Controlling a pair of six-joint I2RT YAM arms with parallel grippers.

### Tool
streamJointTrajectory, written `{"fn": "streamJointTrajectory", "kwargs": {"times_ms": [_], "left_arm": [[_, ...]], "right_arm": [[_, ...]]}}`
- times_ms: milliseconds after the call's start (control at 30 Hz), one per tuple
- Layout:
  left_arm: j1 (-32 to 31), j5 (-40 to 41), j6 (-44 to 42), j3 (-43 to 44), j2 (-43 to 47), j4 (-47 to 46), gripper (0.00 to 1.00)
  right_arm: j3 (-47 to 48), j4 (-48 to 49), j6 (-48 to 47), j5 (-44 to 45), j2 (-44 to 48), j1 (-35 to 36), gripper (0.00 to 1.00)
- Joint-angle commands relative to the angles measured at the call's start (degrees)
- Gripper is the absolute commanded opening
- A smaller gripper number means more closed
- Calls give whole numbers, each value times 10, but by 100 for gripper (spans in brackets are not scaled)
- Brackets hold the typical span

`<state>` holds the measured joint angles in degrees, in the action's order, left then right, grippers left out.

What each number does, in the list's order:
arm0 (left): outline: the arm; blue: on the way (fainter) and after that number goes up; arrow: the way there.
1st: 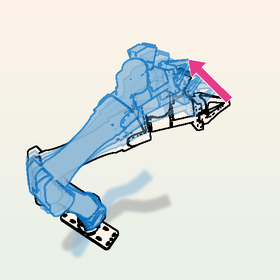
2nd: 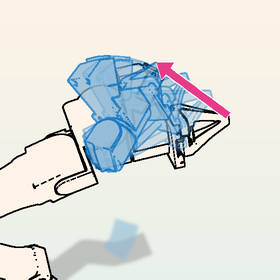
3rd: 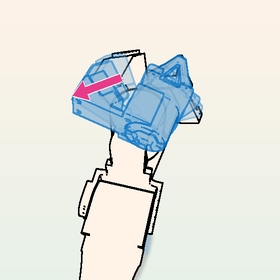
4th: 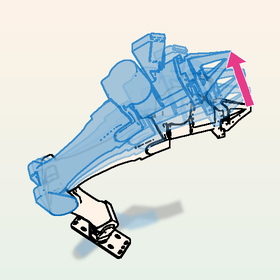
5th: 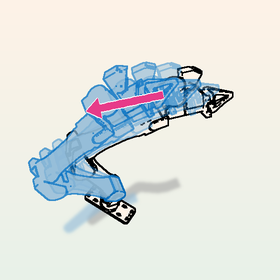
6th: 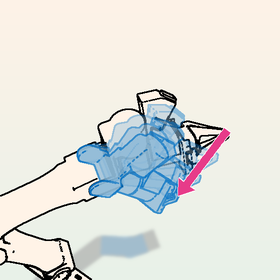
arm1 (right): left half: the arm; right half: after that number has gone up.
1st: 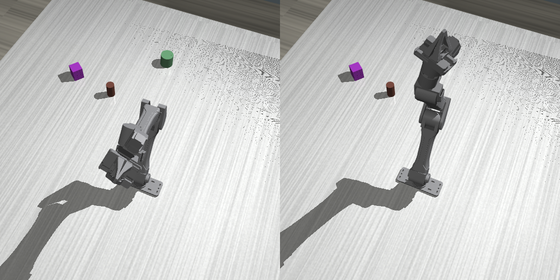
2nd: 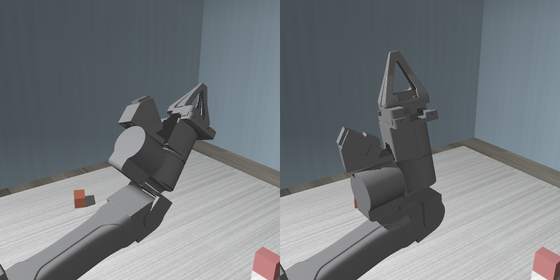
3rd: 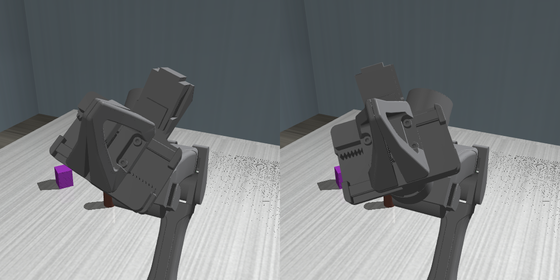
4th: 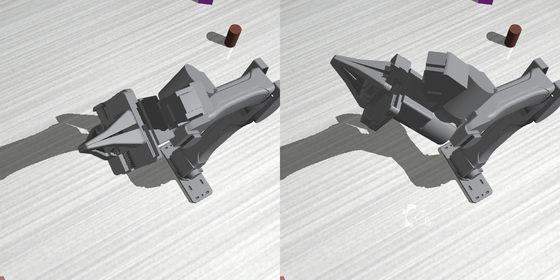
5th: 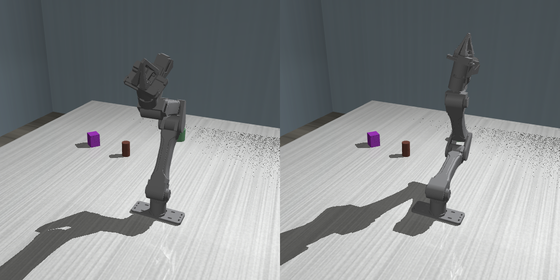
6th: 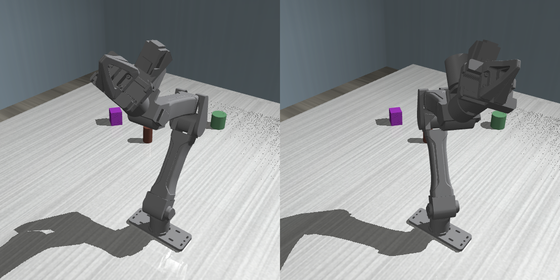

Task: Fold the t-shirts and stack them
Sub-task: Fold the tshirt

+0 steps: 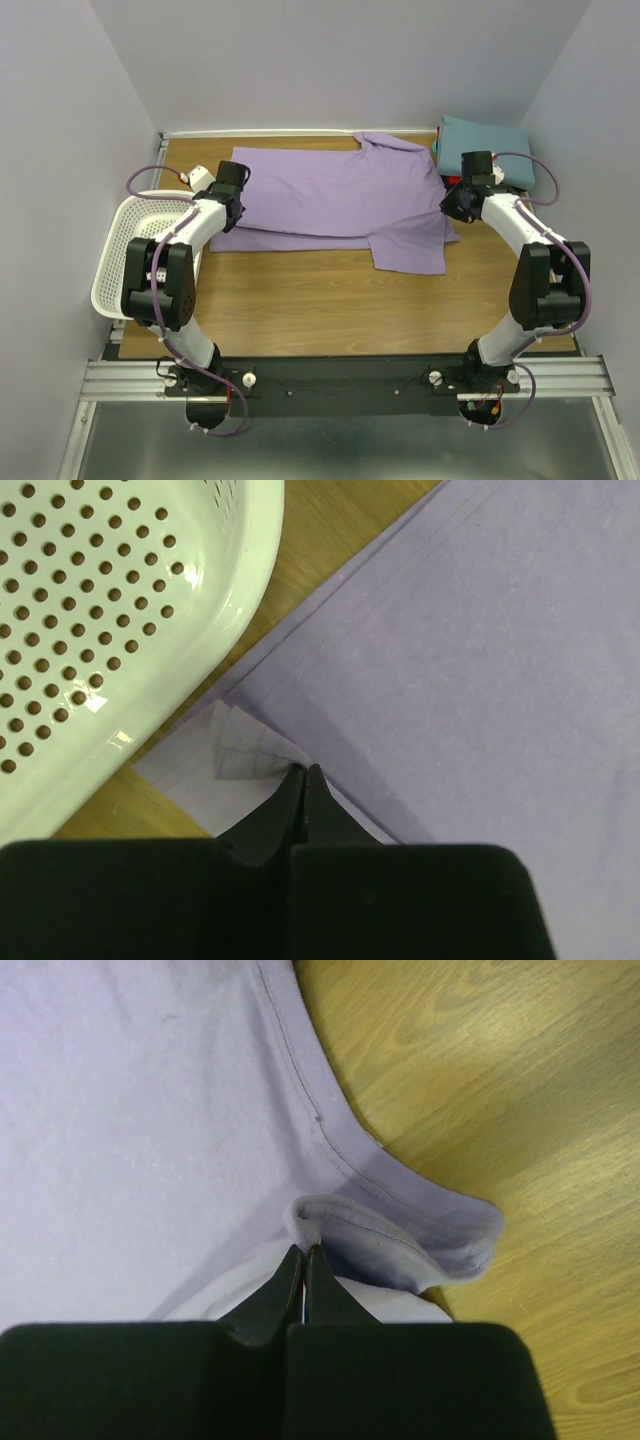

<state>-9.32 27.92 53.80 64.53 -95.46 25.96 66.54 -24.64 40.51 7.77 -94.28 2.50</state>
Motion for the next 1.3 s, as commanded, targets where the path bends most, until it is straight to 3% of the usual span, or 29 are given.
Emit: {"fn": "streamJointTrajectory", "kwargs": {"times_ms": [0,1267], "left_arm": [[7,-1,-8,16,-11,3,0],[26,-6,-26,60,-51,11,0]], "right_arm": [[21,13,7,-12,-8,-7,0],[66,15,23,-34,-49,-22,1]]}}
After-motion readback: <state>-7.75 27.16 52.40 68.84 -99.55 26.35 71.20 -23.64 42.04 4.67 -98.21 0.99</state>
